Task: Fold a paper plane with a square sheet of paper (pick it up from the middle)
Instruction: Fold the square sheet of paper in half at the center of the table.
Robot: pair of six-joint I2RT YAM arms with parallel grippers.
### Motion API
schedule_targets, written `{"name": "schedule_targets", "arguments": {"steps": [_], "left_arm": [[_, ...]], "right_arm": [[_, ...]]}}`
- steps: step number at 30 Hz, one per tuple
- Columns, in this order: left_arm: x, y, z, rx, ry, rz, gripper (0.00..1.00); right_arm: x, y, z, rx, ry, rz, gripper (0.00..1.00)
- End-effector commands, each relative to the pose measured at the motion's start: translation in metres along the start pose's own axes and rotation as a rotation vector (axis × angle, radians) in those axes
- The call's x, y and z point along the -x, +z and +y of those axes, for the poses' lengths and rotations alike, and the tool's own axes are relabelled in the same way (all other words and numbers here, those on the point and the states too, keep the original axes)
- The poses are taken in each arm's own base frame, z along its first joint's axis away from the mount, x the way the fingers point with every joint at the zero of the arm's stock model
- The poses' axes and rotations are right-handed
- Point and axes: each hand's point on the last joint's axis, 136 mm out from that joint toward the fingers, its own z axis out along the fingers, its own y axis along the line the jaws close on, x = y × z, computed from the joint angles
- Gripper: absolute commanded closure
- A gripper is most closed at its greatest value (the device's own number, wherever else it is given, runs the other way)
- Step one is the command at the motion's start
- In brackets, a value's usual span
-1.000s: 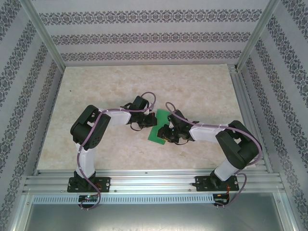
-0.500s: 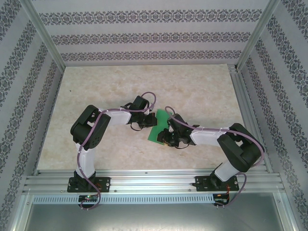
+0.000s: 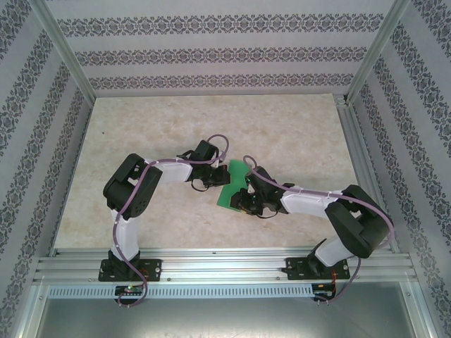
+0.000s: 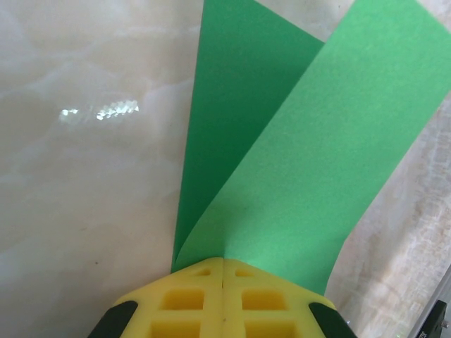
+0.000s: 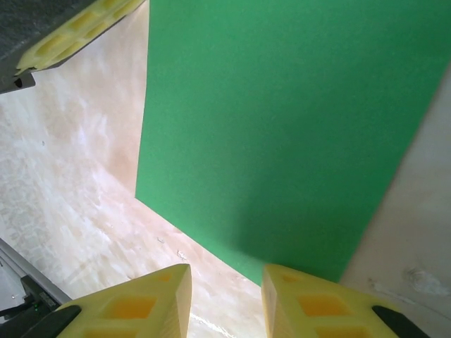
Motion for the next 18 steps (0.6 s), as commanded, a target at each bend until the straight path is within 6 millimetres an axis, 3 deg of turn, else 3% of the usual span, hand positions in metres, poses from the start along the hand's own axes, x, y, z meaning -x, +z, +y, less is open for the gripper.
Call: {"name": "schedule_targets", "arguments": {"steps": [1, 4, 7, 13, 18], "left_arm": [[-0.018, 0.011, 0.014, 0.066, -0.002, 0.059, 0.96], [-0.018, 0.011, 0.014, 0.067, -0.002, 0.061, 0.96], [-0.019, 0.011, 0.014, 0.067, -0.001, 0.064, 0.96], [-0.019, 0.010, 0.014, 0.071, -0.002, 0.063, 0.96], [-0.018, 0.010, 0.013, 0.070, 0.002, 0.061, 0.96]], "right_arm": [[-0.010, 0.013, -0.018, -0.031, 0.029, 0.030, 0.68], [-0.016, 0.019, -0.034, -0.064, 0.052, 0.038, 0.69], [-0.018, 0.019, -0.037, -0.060, 0.062, 0.040, 0.69], [0.002, -0.006, -0.004, 0.025, 0.017, -0.027, 0.69], [0.038, -0.031, 0.018, 0.100, -0.012, -0.119, 0.68]]}}
